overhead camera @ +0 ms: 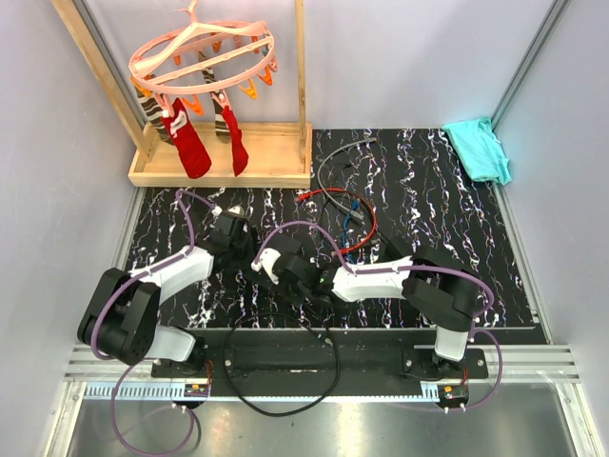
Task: Insert the plug into the switch port
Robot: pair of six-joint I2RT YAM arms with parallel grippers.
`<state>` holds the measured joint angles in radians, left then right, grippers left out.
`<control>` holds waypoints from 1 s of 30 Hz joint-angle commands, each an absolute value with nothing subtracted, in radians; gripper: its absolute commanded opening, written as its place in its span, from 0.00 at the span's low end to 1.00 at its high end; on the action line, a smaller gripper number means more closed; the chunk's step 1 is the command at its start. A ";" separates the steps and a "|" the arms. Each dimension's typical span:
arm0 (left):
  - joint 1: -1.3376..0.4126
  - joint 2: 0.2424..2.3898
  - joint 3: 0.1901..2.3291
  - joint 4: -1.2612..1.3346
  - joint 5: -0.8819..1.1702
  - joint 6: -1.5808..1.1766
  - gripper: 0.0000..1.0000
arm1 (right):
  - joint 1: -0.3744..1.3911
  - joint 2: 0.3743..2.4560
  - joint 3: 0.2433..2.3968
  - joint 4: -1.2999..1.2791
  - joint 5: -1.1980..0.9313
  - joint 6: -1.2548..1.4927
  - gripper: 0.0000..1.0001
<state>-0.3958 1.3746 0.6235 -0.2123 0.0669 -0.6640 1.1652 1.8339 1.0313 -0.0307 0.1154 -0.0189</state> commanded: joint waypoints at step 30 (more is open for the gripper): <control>-0.433 1.422 0.735 -0.400 0.028 -0.522 0.73 | 1.126 1.845 1.169 0.164 0.003 -0.006 0.18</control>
<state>-0.4351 1.3869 0.6769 -0.2825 -0.0055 -0.5858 1.1286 1.8549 1.1019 -0.0937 0.0059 -0.0292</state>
